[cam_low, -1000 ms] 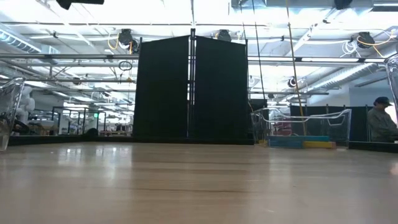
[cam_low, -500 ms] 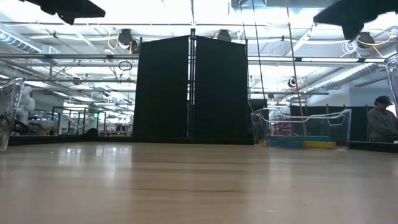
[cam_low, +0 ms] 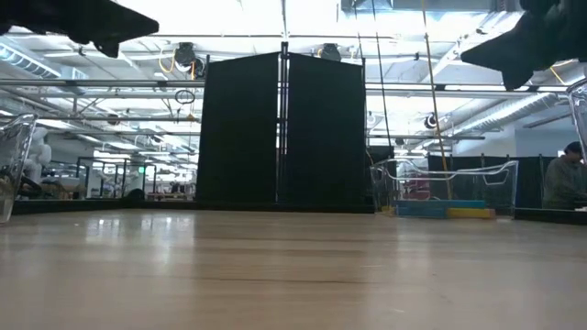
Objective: Sort blocks by size
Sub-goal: Return to Home Position
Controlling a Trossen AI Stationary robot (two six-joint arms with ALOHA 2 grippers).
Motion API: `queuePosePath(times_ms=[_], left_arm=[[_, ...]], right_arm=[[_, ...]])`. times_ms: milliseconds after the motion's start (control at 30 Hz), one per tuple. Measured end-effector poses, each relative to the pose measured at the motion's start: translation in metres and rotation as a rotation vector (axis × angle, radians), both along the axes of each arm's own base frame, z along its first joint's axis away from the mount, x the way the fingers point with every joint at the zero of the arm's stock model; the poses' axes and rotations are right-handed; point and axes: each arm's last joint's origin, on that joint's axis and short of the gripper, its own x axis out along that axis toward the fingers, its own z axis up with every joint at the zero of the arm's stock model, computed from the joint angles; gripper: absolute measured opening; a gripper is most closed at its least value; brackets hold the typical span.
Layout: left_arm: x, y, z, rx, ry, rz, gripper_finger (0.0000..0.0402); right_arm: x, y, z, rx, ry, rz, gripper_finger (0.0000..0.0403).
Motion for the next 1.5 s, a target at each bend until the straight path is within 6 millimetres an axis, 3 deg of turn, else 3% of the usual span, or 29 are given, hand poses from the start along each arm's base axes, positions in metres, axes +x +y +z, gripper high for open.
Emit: queuePosePath(times_ms=[367,1133,1500], left_arm=[[0.008,0.022,-0.02,-0.047,0.006,0.002,0.0001],[0.009,0.053,-0.033,-0.092,0.022,0.024,0.0001],[-0.017,0.052,-0.03,-0.142,-0.022,0.023,0.0001]], right_arm=[[0.006,-0.01,-0.009,-0.002,-0.005,-0.002,0.0],[0.018,-0.036,-0.023,-0.012,0.0,0.026,0.0],[0.016,-0.038,-0.02,-0.007,-0.033,0.05,0.0]])
